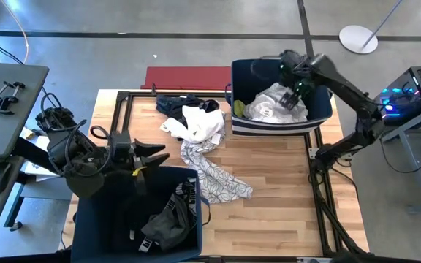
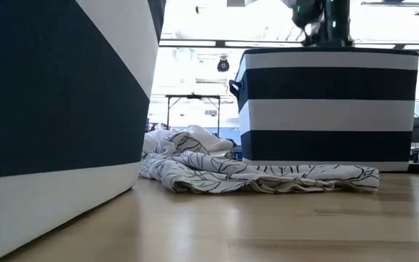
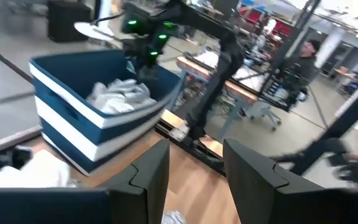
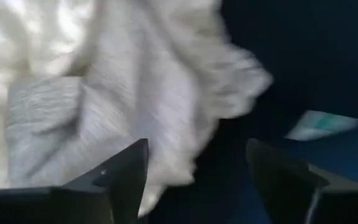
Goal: Sort clothes
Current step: Put the gray underwear into the top blue laundry bin, then put the white underwear into the top blue laundry bin
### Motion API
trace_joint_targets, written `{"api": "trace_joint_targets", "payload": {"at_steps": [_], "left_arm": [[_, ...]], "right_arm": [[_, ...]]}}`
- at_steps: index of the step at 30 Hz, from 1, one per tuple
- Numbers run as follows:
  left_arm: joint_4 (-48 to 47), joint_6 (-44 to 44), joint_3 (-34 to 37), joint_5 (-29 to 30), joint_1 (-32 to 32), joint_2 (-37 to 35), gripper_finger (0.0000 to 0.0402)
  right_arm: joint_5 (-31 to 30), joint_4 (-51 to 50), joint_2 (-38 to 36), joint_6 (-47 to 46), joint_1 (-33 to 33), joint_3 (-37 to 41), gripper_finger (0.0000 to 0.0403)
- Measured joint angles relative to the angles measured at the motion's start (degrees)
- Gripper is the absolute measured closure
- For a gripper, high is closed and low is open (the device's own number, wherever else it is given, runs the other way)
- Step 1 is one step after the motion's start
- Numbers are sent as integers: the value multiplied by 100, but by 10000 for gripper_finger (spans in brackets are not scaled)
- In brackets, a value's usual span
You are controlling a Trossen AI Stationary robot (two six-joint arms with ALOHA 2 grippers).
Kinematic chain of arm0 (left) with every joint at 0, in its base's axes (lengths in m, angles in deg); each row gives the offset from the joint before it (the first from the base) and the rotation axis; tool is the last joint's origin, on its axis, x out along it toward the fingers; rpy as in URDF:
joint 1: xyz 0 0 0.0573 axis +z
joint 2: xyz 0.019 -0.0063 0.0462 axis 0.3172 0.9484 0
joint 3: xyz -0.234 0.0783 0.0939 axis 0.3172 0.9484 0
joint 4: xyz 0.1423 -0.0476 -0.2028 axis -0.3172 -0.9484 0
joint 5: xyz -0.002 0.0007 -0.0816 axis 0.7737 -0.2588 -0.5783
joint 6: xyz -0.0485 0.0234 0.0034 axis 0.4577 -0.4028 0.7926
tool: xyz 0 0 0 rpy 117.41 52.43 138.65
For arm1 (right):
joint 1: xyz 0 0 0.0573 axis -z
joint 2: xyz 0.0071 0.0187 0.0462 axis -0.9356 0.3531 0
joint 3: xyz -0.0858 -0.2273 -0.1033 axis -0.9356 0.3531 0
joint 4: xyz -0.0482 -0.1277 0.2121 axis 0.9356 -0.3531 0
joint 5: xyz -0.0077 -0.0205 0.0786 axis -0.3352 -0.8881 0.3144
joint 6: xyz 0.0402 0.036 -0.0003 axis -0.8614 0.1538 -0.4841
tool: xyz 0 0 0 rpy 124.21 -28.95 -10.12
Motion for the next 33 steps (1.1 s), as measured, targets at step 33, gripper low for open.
{"api": "trace_joint_targets", "payload": {"at_steps": [33], "left_arm": [[39, 5, 0, -556, 360, -452, 264]], "right_arm": [[1484, 3488, 3477, 2889, -3536, -1870, 139]]}}
